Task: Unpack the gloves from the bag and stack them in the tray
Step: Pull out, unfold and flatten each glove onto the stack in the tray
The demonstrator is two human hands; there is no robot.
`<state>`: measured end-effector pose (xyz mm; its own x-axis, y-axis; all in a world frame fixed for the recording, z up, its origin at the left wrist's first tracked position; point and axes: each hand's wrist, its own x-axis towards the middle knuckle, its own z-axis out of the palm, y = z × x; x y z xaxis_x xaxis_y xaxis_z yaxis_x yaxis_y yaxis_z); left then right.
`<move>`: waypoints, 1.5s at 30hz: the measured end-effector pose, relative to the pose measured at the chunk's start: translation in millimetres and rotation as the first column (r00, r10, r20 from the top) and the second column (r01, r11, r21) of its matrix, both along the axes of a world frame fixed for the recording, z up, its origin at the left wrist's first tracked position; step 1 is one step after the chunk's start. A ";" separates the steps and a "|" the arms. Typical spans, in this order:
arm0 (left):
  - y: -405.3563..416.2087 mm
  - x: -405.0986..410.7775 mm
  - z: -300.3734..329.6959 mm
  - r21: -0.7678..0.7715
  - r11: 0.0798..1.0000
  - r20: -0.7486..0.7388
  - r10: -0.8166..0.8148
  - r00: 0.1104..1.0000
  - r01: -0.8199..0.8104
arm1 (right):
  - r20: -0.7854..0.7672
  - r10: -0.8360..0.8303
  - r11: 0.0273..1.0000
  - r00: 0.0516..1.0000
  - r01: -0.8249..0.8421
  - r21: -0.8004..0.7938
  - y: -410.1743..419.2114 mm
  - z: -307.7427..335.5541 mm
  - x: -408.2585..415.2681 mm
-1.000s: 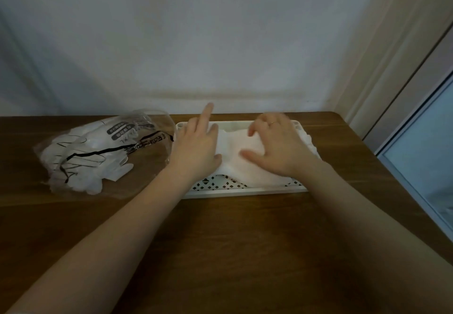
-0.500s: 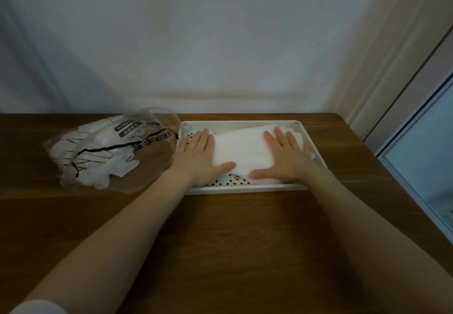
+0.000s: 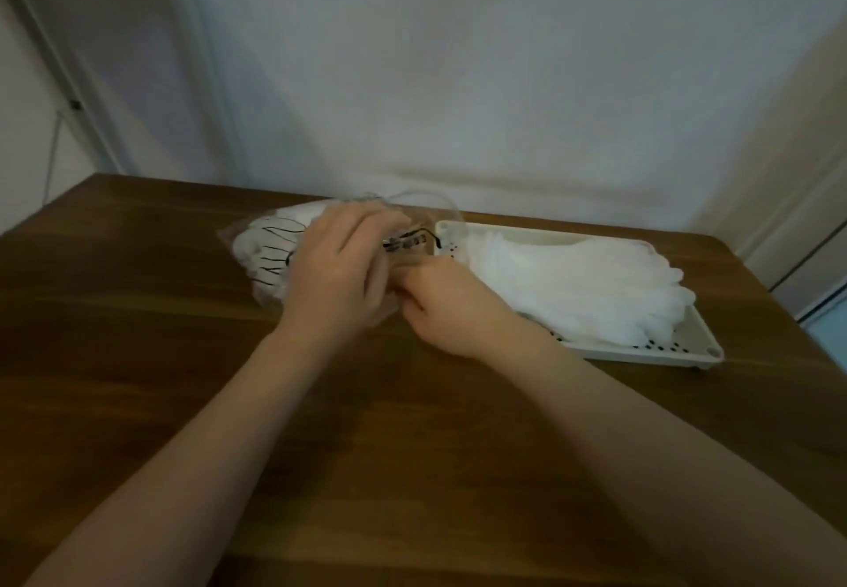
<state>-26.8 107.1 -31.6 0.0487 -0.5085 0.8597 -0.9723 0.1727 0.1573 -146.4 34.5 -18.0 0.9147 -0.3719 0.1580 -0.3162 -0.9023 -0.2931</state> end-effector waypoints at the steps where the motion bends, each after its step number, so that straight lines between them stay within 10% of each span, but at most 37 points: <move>1: 8.2 8.8 -0.5 -0.057 0.998 0.017 0.034 0.999 -0.033 | -0.083 0.014 0.999 0.996 -0.010 0.045 1.8 -8.0 15.2; 5: 27.1 31.1 5.5 -0.143 0.980 -0.348 0.079 0.934 -0.136 | -0.251 -0.024 0.989 0.968 0.060 0.137 -4.1 -31.7 55.7; 8: 25.0 56.0 8.3 0.057 0.986 -0.810 0.138 0.570 -0.158 | -0.139 -0.142 0.970 0.980 0.165 0.175 -1.7 -39.1 78.1; 13: 4.9 110.5 -23.0 0.378 0.926 -0.922 0.378 0.081 -0.014 | -0.198 -0.242 0.939 0.950 0.281 0.199 6.6 -37.9 109.1; 16: -0.5 116.0 -36.7 0.431 0.902 -0.896 0.429 0.117 -0.002 | -0.367 -0.265 0.962 0.892 0.271 -0.037 1.6 -39.6 120.6; 24: -7.1 126.8 -47.0 0.397 0.917 -0.903 0.387 0.186 0.020 | -0.484 -0.250 0.948 0.839 0.313 0.052 -8.4 -18.7 133.8; 31: -15.2 132.4 -46.0 0.219 0.975 -0.965 0.209 -0.155 -0.046 | -0.148 -0.349 0.920 0.925 0.368 0.133 -16.8 -37.9 133.5; 37: -18.1 145.1 -48.1 0.172 0.961 -0.961 0.116 -0.249 -0.217 | 0.077 -0.277 0.948 0.958 0.260 0.182 -26.5 -27.6 75.3; 42: -22.5 123.4 -45.8 0.225 0.955 -0.971 0.201 -0.131 -0.194 | -0.170 -0.244 0.962 0.955 0.261 0.084 -26.9 -36.5 58.8; 45: -5.6 91.8 -22.8 0.063 0.944 -0.952 0.154 0.264 -0.323 | -0.140 -0.191 0.937 0.972 0.223 0.269 -27.4 -23.4 57.7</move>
